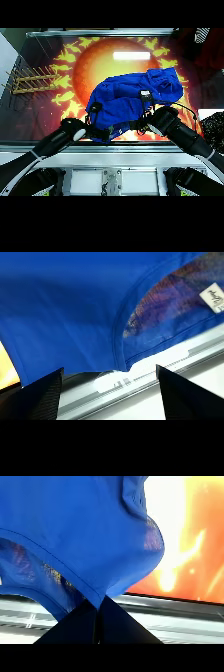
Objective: Fold the clothes and pants, and hang the long-sleeved shirts on hangers.
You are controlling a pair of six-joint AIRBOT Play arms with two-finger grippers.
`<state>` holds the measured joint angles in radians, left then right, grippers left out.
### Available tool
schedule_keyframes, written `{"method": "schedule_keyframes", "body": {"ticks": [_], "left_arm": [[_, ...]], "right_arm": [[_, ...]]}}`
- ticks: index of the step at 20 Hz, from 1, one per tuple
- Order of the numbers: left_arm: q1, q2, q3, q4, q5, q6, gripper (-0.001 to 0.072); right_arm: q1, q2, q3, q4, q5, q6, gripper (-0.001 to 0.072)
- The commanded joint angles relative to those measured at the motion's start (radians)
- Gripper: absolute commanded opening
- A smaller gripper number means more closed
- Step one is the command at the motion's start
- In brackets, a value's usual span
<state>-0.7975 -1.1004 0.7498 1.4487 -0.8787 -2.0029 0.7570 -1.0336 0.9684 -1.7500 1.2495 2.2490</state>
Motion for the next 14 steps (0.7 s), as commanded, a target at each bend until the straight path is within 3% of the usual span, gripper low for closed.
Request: {"method": "schedule_keyframes", "body": {"ticks": [1, 6, 14], "left_arm": [[-0.087, -0.116, 0.046, 0.163, 0.006, -0.185, 0.0613], [-0.071, -0.214, 0.118, 0.362, -0.108, -0.278, 0.0612], [-0.002, -0.225, 0.043, 0.352, -0.097, -0.305, 0.0612]], "right_arm": [[0.001, 0.024, 0.032, 0.012, -0.003, -0.001, 0.0007], [0.003, 0.025, 0.032, 0.045, -0.003, -0.002, 0.0008], [0.003, 0.041, 0.033, 0.045, -0.003, -0.001, 0.0008]]}}
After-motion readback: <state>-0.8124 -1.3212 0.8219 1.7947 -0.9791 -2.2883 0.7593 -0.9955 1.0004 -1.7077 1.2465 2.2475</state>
